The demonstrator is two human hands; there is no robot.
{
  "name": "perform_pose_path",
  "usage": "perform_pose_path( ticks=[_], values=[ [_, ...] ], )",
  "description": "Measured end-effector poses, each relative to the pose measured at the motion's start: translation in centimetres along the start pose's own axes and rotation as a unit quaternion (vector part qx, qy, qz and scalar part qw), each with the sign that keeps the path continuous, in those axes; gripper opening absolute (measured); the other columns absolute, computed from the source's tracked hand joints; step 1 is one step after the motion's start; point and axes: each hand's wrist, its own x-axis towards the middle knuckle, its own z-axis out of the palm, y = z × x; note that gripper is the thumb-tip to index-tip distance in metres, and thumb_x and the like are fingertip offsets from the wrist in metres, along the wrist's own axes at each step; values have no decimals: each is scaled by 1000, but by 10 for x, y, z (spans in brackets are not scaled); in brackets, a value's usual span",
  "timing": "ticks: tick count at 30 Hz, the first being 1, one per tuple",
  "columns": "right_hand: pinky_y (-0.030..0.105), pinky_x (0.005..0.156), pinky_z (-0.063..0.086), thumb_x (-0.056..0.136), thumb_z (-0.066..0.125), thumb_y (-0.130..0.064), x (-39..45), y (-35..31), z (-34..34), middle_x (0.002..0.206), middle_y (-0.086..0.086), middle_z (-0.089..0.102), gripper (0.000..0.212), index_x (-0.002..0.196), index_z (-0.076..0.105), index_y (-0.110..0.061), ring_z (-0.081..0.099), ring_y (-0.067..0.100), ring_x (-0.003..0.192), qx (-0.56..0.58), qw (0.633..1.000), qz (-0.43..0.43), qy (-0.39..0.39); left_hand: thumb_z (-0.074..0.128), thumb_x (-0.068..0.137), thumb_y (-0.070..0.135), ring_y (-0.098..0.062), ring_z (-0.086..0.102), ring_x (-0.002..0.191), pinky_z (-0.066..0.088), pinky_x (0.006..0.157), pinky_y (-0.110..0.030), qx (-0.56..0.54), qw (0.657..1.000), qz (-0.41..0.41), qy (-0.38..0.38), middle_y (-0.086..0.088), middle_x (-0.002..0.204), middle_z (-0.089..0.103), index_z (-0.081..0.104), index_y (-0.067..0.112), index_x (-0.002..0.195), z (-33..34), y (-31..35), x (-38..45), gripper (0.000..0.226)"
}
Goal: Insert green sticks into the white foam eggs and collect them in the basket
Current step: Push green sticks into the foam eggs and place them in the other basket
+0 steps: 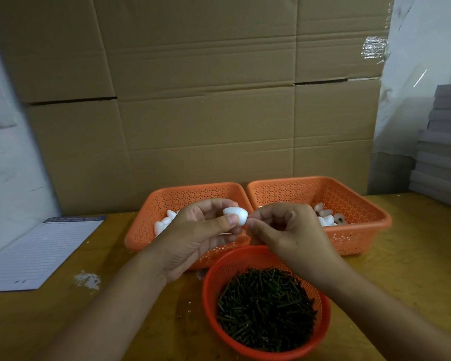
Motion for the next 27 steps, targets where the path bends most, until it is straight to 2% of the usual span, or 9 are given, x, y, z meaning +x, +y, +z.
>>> perform_pose_path(
  ticks=[4, 5, 7, 10, 14, 21, 27],
  values=[
    [35, 55, 51, 94, 67, -19, 0, -1, -1, 69, -1, 73, 13, 85, 76, -24, 67, 24, 63, 12, 1000, 18, -15, 84, 71, 23, -16, 72, 89, 57, 76, -25, 15, 1000, 3, 8, -12, 110, 75, 78, 24, 100, -2, 2, 0, 30],
    [35, 54, 48, 94, 67, -19, 1, -1, -2, 68, 0, 73, 14, 84, 76, -23, 66, 26, 61, 11, 1000, 22, -18, 84, 70, 25, -16, 72, 89, 57, 75, -25, 27, 1000, 4, 9, -11, 111, 75, 77, 24, 102, -2, 3, -1, 32],
    [29, 53, 45, 94, 66, -16, 2, -1, -4, 67, 2, 73, 17, 82, 77, -19, 63, 18, 56, 11, 999, 25, -30, 84, 73, 25, -15, 72, 90, 57, 74, -24, 48, 999, 7, 11, -10, 113, 74, 73, 21, 108, -4, 3, -1, 37],
    [33, 54, 50, 94, 65, -11, 2, -2, -2, 68, 7, 73, 16, 83, 76, -9, 67, 18, 60, 33, 997, 46, -56, 79, 79, 19, -15, 71, 91, 57, 74, -25, 66, 998, 12, 12, -12, 118, 73, 65, 15, 118, -5, 3, -1, 42],
    [21, 50, 51, 93, 66, -8, 0, -2, 4, 68, 5, 73, 12, 88, 74, -2, 67, 10, 61, 113, 986, 95, -75, 79, 78, 19, -18, 72, 93, 57, 72, -25, 54, 998, 22, 16, -12, 118, 73, 61, 15, 126, -3, 3, 0, 52],
    [20, 48, 46, 89, 71, -11, -1, -1, 9, 69, 5, 71, 12, 86, 71, 0, 65, 11, 62, 181, 976, 121, -9, 80, 78, 20, -14, 71, 89, 56, 70, -24, 60, 997, 36, 27, -7, 111, 74, 66, 17, 121, -1, 2, -1, 45],
    [20, 48, 47, 88, 73, -13, -2, -2, 12, 70, 9, 72, 12, 80, 73, -5, 64, 11, 59, 160, 980, 118, -8, 83, 73, 29, -15, 72, 93, 56, 72, -26, 96, 994, 45, 40, -5, 112, 75, 66, 17, 119, 3, 1, -1, 51]
  ],
)
